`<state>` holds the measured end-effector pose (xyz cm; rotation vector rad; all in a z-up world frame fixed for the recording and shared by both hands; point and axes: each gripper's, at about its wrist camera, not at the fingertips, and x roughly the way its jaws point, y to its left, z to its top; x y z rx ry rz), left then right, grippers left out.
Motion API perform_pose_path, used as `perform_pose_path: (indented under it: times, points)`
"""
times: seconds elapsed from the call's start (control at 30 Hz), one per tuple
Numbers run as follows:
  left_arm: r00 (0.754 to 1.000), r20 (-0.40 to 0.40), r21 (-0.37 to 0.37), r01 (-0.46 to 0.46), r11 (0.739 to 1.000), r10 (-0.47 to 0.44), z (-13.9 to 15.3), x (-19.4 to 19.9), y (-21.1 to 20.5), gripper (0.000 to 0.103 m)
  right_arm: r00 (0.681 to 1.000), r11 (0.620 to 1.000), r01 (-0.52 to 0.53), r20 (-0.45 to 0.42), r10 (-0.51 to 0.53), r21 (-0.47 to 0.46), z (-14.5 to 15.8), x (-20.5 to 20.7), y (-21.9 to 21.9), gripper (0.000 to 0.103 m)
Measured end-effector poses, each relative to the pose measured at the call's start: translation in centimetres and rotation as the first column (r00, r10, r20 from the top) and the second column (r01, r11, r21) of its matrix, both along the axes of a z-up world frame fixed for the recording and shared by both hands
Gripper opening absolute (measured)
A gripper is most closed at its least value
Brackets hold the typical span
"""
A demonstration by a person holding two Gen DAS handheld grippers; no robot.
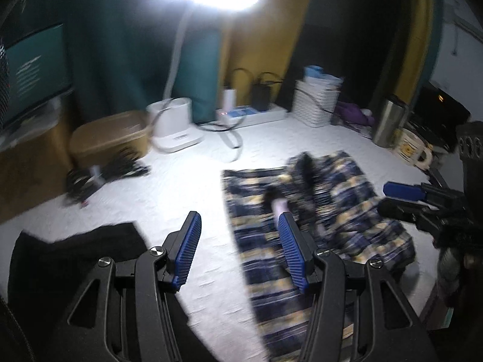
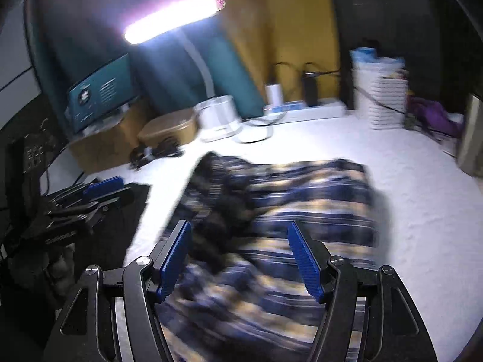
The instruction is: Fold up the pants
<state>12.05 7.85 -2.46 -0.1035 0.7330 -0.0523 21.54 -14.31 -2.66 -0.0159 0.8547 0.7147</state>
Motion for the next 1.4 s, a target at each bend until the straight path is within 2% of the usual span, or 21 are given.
perform_pose_path:
  times: [0.03,0.13,0.4,0.6,0.67,0.8,0.83,0.87,0.9,0.93,0.97,1.03,1.07,1.13,1.27,1.4]
  points:
    - [1.000,0.001,0.003,0.016,1.000,-0.016,0.1,0.4,-0.7,0.054,1.000,1.000,0.019,-0.002,-0.019,-0.001,-0.1,0.3,-0.9,0.069]
    - [0.998,0.001,0.014,0.066,0.998,-0.066,0.1,1.7,-2.8,0.069,0.995,0.996,0.094,-0.014,-0.094,-0.008,-0.8,1.4,-4.0,0.069]
    - [0.992,-0.001,0.051,0.126,0.991,-0.127,-0.1,5.1,-5.8,0.070,0.980,0.981,0.194,-0.038,-0.194,-0.005,-2.9,4.4,-9.3,0.069]
    - [0.987,-0.045,0.073,0.160,0.984,-0.157,-1.5,7.9,-6.7,0.070,0.986,0.987,0.162,-0.043,-0.161,0.016,-4.1,7.3,-9.5,0.068]
    - [0.985,-0.071,0.088,0.166,0.982,-0.160,-2.2,8.7,-6.9,0.070,0.989,0.990,0.139,-0.046,-0.138,0.012,-4.4,8.3,-8.8,0.058]
    - [0.981,-0.122,0.074,0.162,0.984,-0.153,-3.5,9.9,-6.2,0.069,0.997,0.997,0.061,-0.047,-0.058,0.045,-4.4,9.9,-6.9,0.056]
    - [0.980,-0.130,0.058,0.157,0.986,-0.148,-3.8,10.1,-5.9,0.066,0.998,0.998,0.036,-0.044,-0.034,0.050,-4.4,10.3,-6.4,0.056]
    - [0.980,-0.133,0.045,0.155,0.987,-0.148,-4.0,10.2,-5.7,0.058,0.999,0.998,0.023,-0.042,-0.021,0.051,-4.4,10.7,-5.9,0.055]
    - [0.980,-0.133,0.049,0.155,0.987,-0.148,-4.1,10.3,-5.5,0.055,0.999,0.999,0.013,-0.045,-0.011,0.046,-4.6,11.2,-5.5,0.054]
    - [0.980,-0.131,0.056,0.156,0.986,-0.148,-4.2,10.3,-5.5,0.048,0.999,0.999,0.001,-0.052,0.001,0.033,-4.9,11.7,-5.0,0.048]
    - [0.980,-0.126,0.065,0.160,0.985,-0.151,-4.3,10.4,-5.4,0.038,0.998,1.000,-0.008,-0.059,0.009,0.022,-5.2,12.2,-4.6,0.047]
    - [0.980,-0.122,0.070,0.166,0.984,-0.157,-4.6,10.6,-5.1,0.030,0.997,1.000,-0.020,-0.076,0.021,0.014,-6.0,12.9,-3.9,0.045]
    - [0.980,-0.119,0.061,0.167,0.984,-0.159,-4.7,10.8,-4.8,0.024,0.996,0.999,-0.031,-0.087,0.032,0.015,-6.4,13.2,-3.6,0.032]
    - [0.981,-0.115,0.048,0.160,0.986,-0.154,-4.9,11.1,-4.1,0.017,0.995,1.000,-0.026,-0.093,0.027,0.012,-6.8,13.4,-3.2,0.015]
    - [0.982,-0.071,0.021,0.178,0.984,-0.176,-3.6,11.1,-3.5,0.010,0.998,1.000,-0.012,-0.057,0.013,0.016,-5.8,12.9,-2.9,0.010]
    - [0.982,-0.032,0.037,0.185,0.982,-0.184,-2.4,11.6,-3.1,0.010,0.998,0.999,0.025,-0.051,-0.024,0.020,-5.0,13.1,-2.5,0.010]
